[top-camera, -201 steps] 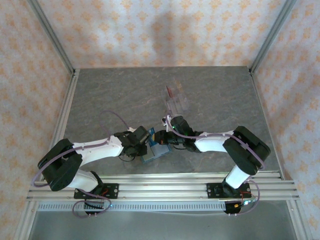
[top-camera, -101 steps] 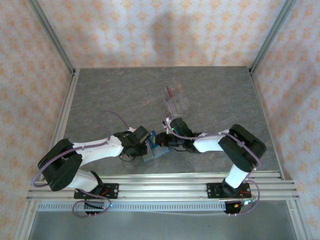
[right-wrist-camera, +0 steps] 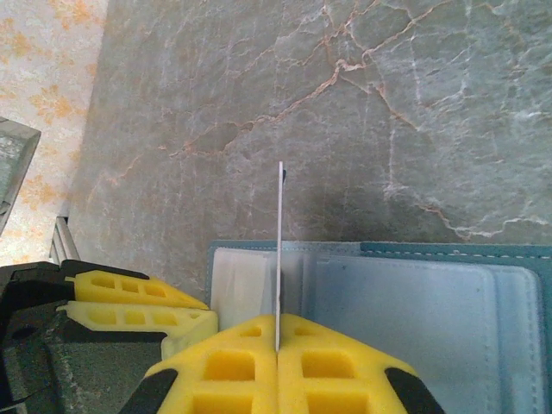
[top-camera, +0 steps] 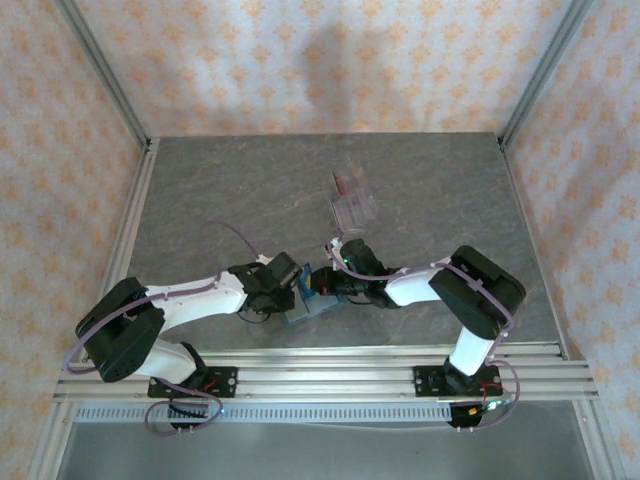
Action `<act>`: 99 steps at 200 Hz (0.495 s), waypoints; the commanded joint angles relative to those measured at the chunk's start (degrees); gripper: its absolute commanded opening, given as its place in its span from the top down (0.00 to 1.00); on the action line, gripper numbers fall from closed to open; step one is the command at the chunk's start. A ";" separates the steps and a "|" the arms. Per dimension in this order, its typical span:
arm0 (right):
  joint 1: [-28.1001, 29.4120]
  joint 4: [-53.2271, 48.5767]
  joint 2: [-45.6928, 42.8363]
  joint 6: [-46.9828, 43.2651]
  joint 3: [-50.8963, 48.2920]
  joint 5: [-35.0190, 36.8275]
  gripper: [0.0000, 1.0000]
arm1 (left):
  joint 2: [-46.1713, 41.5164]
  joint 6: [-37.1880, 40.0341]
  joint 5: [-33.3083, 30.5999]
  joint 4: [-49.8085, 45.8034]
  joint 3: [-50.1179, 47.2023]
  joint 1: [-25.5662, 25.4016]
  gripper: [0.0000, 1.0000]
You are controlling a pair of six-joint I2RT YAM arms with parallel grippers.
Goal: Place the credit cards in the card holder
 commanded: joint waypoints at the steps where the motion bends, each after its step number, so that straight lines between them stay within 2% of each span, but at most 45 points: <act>1: 0.52 1.97 0.89 0.26 -0.74 -0.39 1.00 | 0.84 -0.92 -1.15 -2.14 -0.29 -0.40 0.83; 99: 2.60 3.48 1.09 2.82 -3.62 -1.14 1.00 | 1.49 -0.99 -1.07 -1.63 -0.05 -0.40 0.83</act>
